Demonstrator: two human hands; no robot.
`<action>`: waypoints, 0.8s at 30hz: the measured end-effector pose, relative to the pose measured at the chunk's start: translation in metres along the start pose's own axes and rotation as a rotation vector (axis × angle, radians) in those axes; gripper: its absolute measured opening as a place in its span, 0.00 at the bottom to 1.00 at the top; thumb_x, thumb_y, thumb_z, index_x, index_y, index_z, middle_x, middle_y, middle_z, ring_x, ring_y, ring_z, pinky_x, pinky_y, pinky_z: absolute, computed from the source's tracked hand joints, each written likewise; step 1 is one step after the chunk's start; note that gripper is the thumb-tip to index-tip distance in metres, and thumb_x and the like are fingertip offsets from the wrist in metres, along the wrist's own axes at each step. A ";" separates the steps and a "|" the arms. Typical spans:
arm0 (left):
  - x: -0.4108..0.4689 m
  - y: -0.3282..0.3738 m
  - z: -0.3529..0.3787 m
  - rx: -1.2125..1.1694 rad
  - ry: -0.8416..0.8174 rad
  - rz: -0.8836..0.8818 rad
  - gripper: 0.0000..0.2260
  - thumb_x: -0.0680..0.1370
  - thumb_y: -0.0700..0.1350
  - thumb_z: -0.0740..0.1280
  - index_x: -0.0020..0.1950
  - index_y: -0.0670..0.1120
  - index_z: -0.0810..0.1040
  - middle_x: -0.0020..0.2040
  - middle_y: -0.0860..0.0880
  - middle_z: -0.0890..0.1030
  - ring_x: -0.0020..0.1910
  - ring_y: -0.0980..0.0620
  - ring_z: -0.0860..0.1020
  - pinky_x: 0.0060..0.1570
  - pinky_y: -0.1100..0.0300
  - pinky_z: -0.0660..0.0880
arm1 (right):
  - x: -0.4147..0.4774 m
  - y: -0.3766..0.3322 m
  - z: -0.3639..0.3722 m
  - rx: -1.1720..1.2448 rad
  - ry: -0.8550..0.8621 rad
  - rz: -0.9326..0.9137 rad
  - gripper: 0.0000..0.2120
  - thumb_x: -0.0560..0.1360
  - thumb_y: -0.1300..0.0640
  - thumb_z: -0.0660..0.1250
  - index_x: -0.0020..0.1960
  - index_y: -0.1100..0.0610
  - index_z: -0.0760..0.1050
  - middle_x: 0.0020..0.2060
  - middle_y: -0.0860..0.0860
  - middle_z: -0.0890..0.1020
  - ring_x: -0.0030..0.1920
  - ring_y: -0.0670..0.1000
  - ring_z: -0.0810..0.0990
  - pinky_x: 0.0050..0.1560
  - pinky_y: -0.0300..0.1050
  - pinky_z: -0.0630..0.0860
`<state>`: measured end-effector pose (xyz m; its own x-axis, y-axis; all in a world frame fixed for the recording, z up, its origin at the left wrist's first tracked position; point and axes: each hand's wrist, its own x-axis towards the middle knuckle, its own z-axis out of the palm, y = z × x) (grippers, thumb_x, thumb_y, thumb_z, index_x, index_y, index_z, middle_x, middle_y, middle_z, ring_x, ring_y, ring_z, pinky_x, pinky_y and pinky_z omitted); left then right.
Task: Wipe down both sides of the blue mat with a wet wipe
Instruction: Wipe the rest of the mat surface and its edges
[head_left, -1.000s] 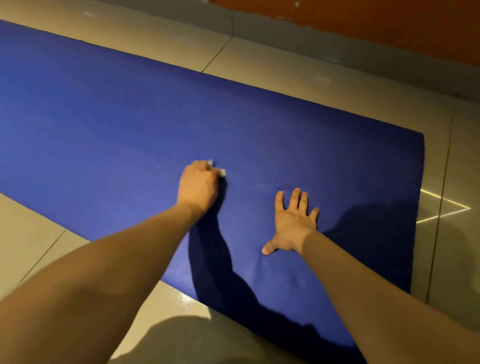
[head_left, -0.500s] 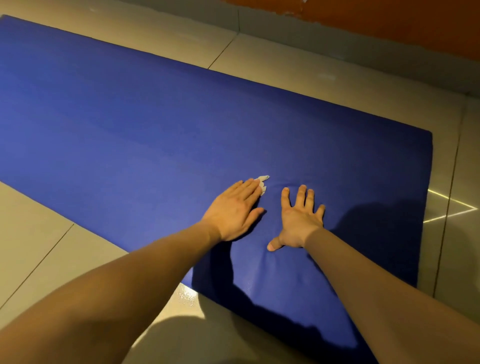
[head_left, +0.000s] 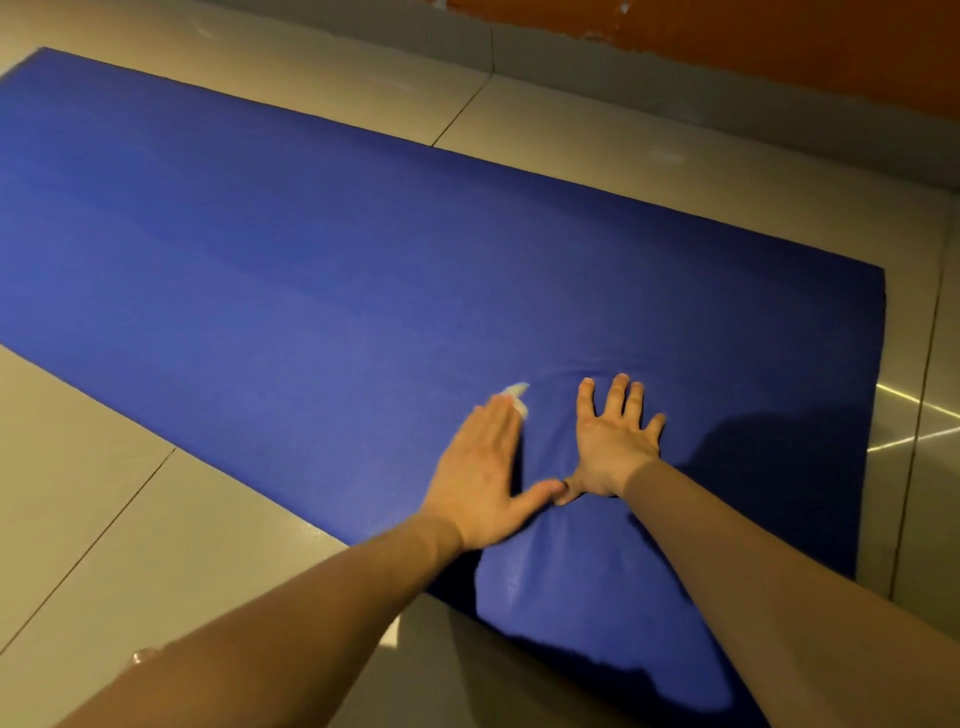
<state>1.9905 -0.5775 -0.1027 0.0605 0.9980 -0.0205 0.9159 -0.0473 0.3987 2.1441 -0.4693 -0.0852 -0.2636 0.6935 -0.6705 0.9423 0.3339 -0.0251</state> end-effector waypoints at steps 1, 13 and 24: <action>-0.003 0.006 0.006 0.031 -0.066 0.049 0.44 0.79 0.72 0.56 0.82 0.42 0.54 0.83 0.48 0.51 0.82 0.52 0.49 0.80 0.52 0.51 | 0.000 0.000 0.000 0.000 0.004 0.001 0.75 0.60 0.33 0.80 0.79 0.56 0.26 0.76 0.66 0.31 0.77 0.69 0.32 0.74 0.74 0.47; -0.006 -0.084 -0.039 0.338 -0.036 -0.259 0.54 0.72 0.80 0.50 0.81 0.38 0.53 0.83 0.46 0.50 0.82 0.46 0.50 0.80 0.49 0.51 | 0.000 -0.005 -0.005 0.000 -0.032 0.010 0.76 0.59 0.34 0.81 0.78 0.58 0.25 0.76 0.68 0.31 0.76 0.71 0.32 0.73 0.76 0.47; -0.022 -0.045 -0.003 0.301 -0.196 0.153 0.51 0.75 0.77 0.52 0.82 0.40 0.45 0.83 0.44 0.45 0.82 0.46 0.44 0.79 0.47 0.52 | 0.000 -0.004 -0.005 0.020 -0.034 0.012 0.77 0.58 0.34 0.81 0.78 0.57 0.25 0.76 0.67 0.30 0.76 0.70 0.31 0.73 0.76 0.46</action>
<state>1.9465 -0.5971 -0.1175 0.2537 0.9526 -0.1677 0.9640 -0.2348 0.1246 2.1387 -0.4673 -0.0811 -0.2453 0.6749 -0.6959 0.9493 0.3129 -0.0312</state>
